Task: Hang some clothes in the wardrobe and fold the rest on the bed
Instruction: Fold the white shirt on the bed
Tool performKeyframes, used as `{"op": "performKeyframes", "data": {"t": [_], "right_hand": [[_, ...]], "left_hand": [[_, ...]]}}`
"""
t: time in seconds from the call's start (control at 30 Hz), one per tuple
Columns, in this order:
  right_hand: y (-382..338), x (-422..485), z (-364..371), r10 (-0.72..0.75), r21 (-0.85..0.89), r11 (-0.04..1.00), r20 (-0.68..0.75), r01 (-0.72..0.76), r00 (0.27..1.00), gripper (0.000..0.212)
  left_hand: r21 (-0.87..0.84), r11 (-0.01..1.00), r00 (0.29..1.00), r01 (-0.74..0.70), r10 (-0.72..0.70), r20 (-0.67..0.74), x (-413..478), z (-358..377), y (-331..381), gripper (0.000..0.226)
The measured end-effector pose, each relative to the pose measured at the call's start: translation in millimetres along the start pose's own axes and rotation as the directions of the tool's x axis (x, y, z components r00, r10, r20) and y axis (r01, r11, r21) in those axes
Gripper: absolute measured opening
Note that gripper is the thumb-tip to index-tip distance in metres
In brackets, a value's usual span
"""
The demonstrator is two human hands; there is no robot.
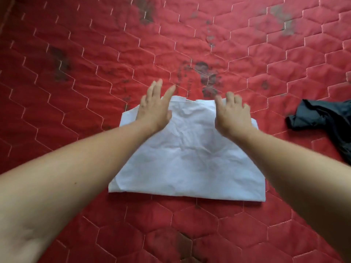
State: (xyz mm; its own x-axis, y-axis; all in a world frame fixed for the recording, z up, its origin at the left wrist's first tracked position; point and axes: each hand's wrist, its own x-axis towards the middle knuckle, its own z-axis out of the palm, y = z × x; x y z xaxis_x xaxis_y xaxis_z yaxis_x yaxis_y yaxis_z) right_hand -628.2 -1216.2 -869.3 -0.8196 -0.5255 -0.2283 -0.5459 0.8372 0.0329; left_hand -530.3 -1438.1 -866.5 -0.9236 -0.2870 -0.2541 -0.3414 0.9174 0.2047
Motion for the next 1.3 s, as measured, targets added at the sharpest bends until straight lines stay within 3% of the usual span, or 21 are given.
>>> {"op": "performKeyframes", "data": {"t": [0.07, 0.17, 0.33, 0.4, 0.57, 0.63, 0.7, 0.77, 0.83, 1.0, 1.1, 1.17, 1.23, 1.3], "right_hand": [[-7, -38, 28, -0.081, -0.051, 0.995, 0.131, 0.088, 0.988, 0.053], [-5, -86, 69, -0.119, -0.058, 0.989, 0.261, 0.139, 0.958, 0.064], [-20, -143, 107, -0.292, 0.007, 0.954, 0.232, 0.299, 0.928, 0.080], [-25, -150, 123, -0.341, 0.011, 0.936, 0.275, 0.352, 0.899, 0.088], [-28, -151, 133, -0.317, -0.013, 0.939, 0.359, 0.345, 0.878, 0.095], [-36, -151, 124, -0.304, 0.011, 0.947, 0.348, 0.321, 0.887, 0.091], [-47, -146, 111, -0.319, 0.045, 0.945, 0.348, 0.324, 0.882, 0.084], [-61, -135, 99, -0.367, 0.054, 0.927, 0.328, 0.371, 0.870, 0.077], [-83, -116, 87, -0.429, 0.055, 0.900, 0.301, 0.433, 0.852, 0.074], [-163, -57, 65, -0.523, -0.015, 0.835, 0.284, 0.549, 0.804, 0.077], [-210, -25, 57, -0.505, -0.046, 0.846, 0.253, 0.531, 0.825, 0.078], [-235, -6, 53, -0.493, -0.078, 0.851, 0.219, 0.519, 0.842, 0.078], [-258, 8, 50, -0.477, -0.068, 0.862, 0.228, 0.503, 0.849, 0.066], [-275, 16, 49, -0.442, -0.057, 0.881, 0.257, 0.470, 0.860, 0.059]], "left_hand": [[0.077, 0.996, 0.990, -0.043, 0.033, 0.134, -39, 32, -1, 0.076], [0.226, 0.966, 0.957, -0.122, 0.055, 0.285, -99, 80, -14, 0.080], [0.231, 0.951, 0.957, -0.205, 0.145, 0.251, -159, 135, -32, 0.079], [0.245, 0.939, 0.937, -0.241, 0.159, 0.312, -162, 147, -36, 0.080], [0.205, 0.943, 0.907, -0.260, 0.167, 0.386, -156, 146, -37, 0.078], [0.237, 0.947, 0.940, -0.216, 0.136, 0.314, -158, 139, -42, 0.074], [0.267, 0.963, 0.974, -0.036, -0.026, 0.224, -162, 129, -52, 0.074], [0.247, 0.954, 0.958, 0.171, -0.219, 0.185, -168, 121, -67, 0.077], [0.207, 0.948, 0.928, 0.241, -0.288, 0.236, -177, 117, -85, 0.079], [0.046, 0.979, 0.916, 0.201, -0.204, 0.346, -188, 116, -108, 0.081], [-0.059, 0.975, 0.938, 0.215, -0.189, 0.290, -190, 116, -110, 0.082], [-0.160, 0.955, 0.959, 0.249, -0.220, 0.180, -193, 114, -109, 0.083], [-0.368, 0.870, 0.943, 0.328, -0.324, 0.074, -197, 112, -110, 0.084], [-0.624, 0.674, 0.893, 0.396, -0.442, 0.089, -197, 109, -113, 0.083]]}}
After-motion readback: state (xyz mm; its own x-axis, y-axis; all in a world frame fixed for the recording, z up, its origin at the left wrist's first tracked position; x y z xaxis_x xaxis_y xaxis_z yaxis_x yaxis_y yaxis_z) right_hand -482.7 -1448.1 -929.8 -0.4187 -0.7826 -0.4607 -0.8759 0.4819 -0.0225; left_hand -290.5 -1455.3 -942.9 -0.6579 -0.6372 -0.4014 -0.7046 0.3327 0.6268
